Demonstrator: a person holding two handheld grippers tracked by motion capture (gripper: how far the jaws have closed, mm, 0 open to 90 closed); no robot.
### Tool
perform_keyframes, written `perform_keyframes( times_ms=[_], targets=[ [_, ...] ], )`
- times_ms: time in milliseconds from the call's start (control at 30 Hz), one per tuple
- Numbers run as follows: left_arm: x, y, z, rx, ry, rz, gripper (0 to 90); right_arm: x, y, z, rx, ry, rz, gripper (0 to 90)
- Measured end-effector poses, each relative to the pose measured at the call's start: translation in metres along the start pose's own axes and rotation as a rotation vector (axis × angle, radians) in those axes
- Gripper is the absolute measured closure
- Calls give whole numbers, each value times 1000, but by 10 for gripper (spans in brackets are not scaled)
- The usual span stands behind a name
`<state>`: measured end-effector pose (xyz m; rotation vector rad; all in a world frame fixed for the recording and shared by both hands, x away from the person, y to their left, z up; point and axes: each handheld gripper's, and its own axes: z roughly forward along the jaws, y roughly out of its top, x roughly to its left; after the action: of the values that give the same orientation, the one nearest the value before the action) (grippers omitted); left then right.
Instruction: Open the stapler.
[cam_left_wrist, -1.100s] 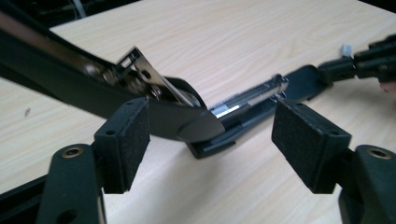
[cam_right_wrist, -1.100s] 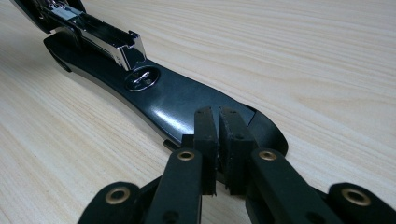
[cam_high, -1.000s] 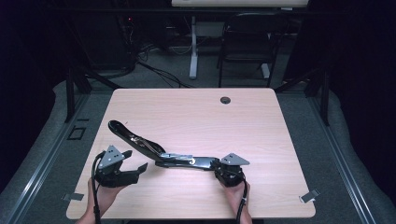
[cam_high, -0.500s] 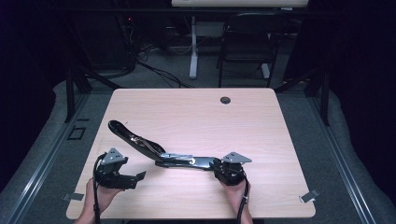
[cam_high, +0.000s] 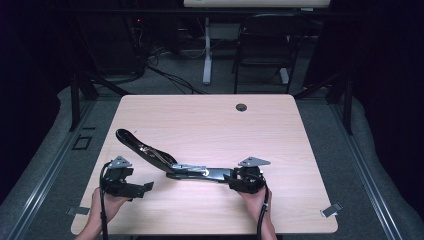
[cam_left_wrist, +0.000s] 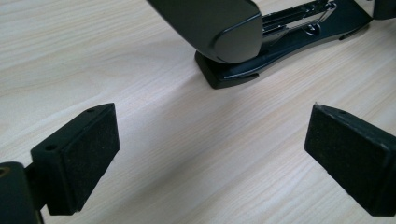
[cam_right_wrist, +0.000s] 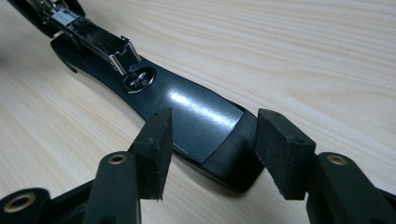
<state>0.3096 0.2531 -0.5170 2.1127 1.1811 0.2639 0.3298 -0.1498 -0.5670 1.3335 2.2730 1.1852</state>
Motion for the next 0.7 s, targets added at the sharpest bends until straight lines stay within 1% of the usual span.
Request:
perform_keyframes(
  times_ms=[33, 67, 100, 133, 167, 200, 267, 333, 400, 433, 533, 567, 600, 633, 667, 700],
  targets=[
    [1, 0, 1, 12, -4, -6, 16, -1, 4, -1, 24, -7, -10, 391],
    [2, 0, 3, 12, -2, -12, 9, -2, 8, -2, 49, -9, -14, 348],
    [3, 1, 3, 23, -9, -14, 9, -3, 12, -3, 69, -5, -11, 307],
    [4, 0, 4, 24, -9, -16, 7, -4, 14, -4, 79, -7, -14, 284],
    [5, 0, 5, 24, -6, -16, 5, -6, 20, -6, 105, -3, -16, 260],
    [5, 0, 5, 27, -6, -15, 5, -9, 24, -7, 112, 1, -23, 249],
    [4, 1, 5, 24, -8, -15, 2, -12, 33, -11, 135, 10, -10, 216],
    [5, 1, 3, 35, -13, -6, 2, -14, 42, -14, 165, 14, -21, 189],
    [5, 1, 4, 34, -11, -4, 2, -16, 51, -16, 175, 14, -27, 172],
    [5, 1, 5, 23, -3, -8, 3, -18, 57, -18, 196, 10, -43, 167],
    [8, 1, 4, 32, -6, -12, 2, -21, 70, -19, 220, -8, -58, 144],
    [9, 1, 4, 38, -9, -13, 3, -24, 76, -19, 240, -28, -72, 138],
    [9, 0, 4, 30, -1, -17, 2, -25, 80, -19, 245, -34, -80, 127],
    [10, 1, 3, 33, -4, -17, 2, -27, 84, -17, 255, -40, -87, 102],
    [11, 1, 3, 33, -4, -19, 2, -28, 89, -15, 271, -54, -88, 95],
    [11, 1, 3, 34, -3, -17, 2, -29, 92, -14, 299, -69, -102, 86]
  ],
)
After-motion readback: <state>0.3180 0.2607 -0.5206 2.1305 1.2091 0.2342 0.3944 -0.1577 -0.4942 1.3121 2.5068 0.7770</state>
